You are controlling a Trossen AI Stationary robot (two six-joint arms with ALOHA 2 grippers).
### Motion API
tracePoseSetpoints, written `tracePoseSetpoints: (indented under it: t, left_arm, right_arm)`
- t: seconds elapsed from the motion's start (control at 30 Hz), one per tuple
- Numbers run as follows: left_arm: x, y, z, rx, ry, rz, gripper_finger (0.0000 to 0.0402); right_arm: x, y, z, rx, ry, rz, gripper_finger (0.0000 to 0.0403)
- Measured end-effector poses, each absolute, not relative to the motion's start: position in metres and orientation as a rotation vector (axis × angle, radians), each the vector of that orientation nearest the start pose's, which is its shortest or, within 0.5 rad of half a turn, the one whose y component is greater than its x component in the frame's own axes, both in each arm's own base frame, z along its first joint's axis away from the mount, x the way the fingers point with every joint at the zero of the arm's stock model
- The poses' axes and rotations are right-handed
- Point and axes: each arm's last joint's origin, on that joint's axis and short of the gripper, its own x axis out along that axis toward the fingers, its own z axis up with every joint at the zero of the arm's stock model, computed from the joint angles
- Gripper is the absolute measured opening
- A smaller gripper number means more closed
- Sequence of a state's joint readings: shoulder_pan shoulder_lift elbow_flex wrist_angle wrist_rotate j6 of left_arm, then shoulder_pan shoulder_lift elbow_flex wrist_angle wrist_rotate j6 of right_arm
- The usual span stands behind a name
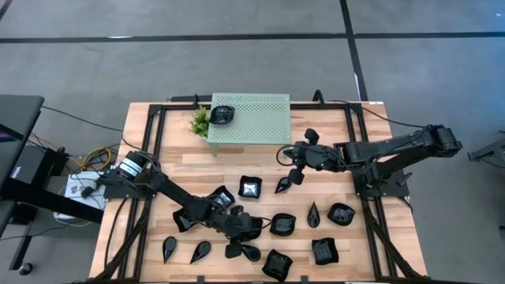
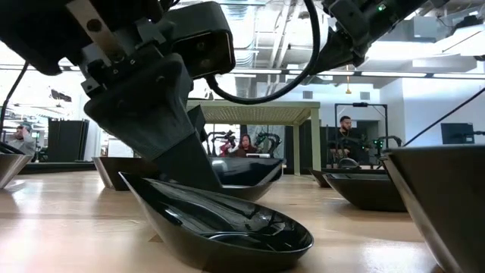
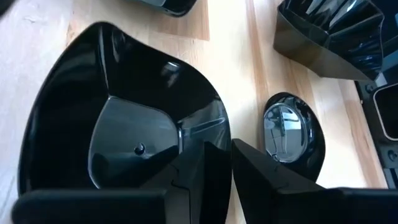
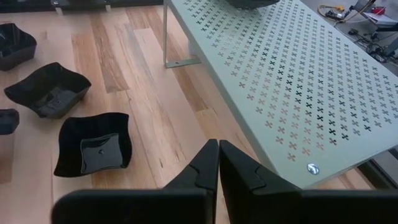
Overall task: Pick & Place Mini shaped plates
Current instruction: Stack the leaf-shaped plate on top of the other leaf-shaped plates on the shelf
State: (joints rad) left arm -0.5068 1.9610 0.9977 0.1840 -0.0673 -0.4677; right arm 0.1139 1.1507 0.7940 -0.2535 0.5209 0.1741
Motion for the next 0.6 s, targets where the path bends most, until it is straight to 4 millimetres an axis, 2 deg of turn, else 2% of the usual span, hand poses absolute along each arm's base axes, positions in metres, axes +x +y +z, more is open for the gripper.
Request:
tracePoseSetpoints:
  t: [0.2,0.43,0.6]
  left_arm:
    - [0.331,-0.181,0.114,-0.195,0.824,-0.223,0.0081]
    - [0.327,-0.179,0.132,-0.149,0.798,-0.193,0.0081]
    - [0.324,-0.179,0.128,-0.136,0.835,-0.187,0.0081]
  right_arm:
    - [0.239,0.013,0.262,-0.024,0.546,-0.443,0.0008]
    - [0.239,0.014,0.262,-0.025,0.546,-0.440,0.0008]
    - [0.239,0.014,0.262,-0.023,0.545,-0.440,0.0008]
